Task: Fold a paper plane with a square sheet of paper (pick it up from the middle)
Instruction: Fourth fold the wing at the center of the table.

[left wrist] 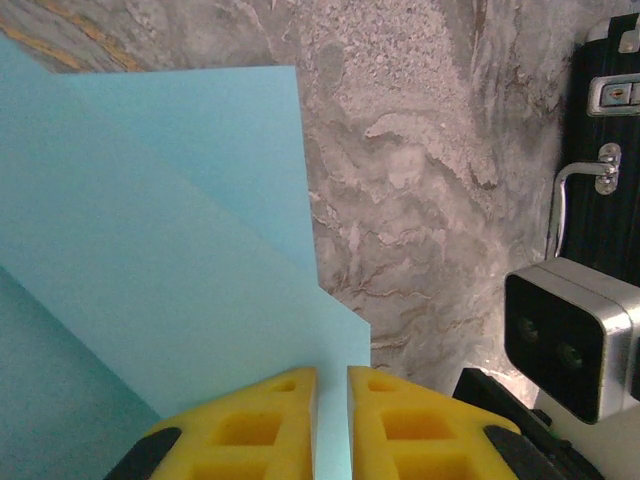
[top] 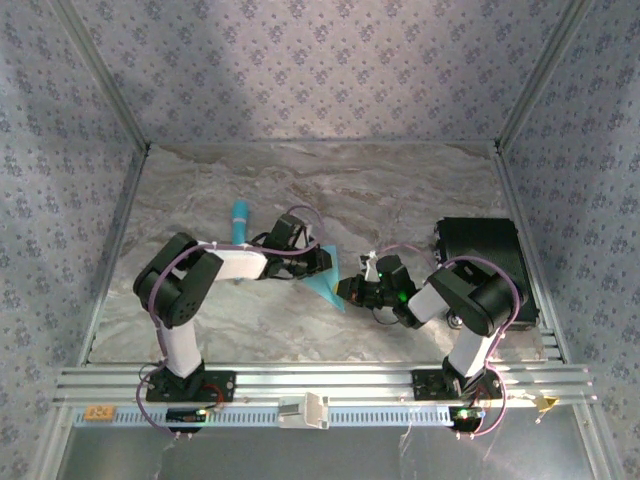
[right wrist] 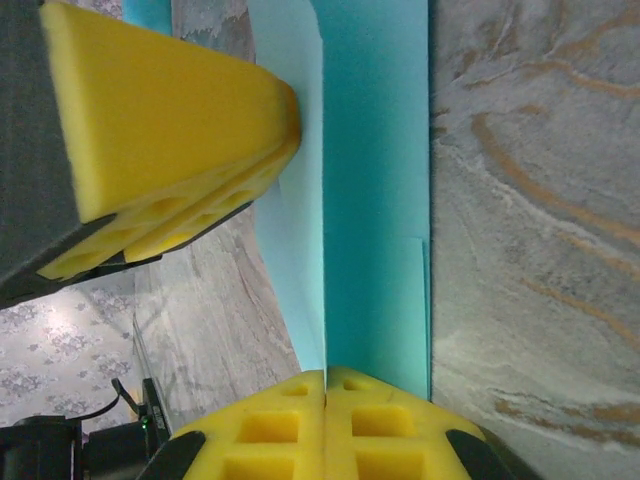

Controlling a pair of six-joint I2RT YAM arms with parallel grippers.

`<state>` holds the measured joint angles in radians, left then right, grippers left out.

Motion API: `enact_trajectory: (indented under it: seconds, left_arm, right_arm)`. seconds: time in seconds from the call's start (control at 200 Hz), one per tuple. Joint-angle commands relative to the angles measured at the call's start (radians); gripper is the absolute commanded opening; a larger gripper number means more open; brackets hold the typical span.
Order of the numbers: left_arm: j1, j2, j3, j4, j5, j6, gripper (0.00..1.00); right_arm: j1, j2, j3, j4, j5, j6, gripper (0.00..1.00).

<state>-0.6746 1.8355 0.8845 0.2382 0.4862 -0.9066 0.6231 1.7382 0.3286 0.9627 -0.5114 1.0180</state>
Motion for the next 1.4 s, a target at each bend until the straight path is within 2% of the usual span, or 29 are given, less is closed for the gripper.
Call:
enact_trajectory:
  seconds: [0.0,0.969,1.329,1.394]
  left_arm:
    - [-0.006,0.02,0.021,0.01,0.013,0.018,0.15]
    - [-0.009,0.071,0.046,-0.019,-0.005,0.032,0.15]
    - [-0.008,0.096,0.06,-0.087,-0.009,0.053,0.12]
    - [-0.009,0.101,0.064,-0.099,-0.008,0.058,0.12]
  right_arm:
    - [-0.014,0.026,-0.016,-0.037,0.03,0.021,0.0]
    - [-0.04,0.021,-0.005,-0.121,0.029,0.022,0.0]
    - [-0.041,0.002,-0.005,-0.136,0.031,0.026,0.0]
    - [-0.039,-0.018,-0.001,-0.155,0.03,0.022,0.03]
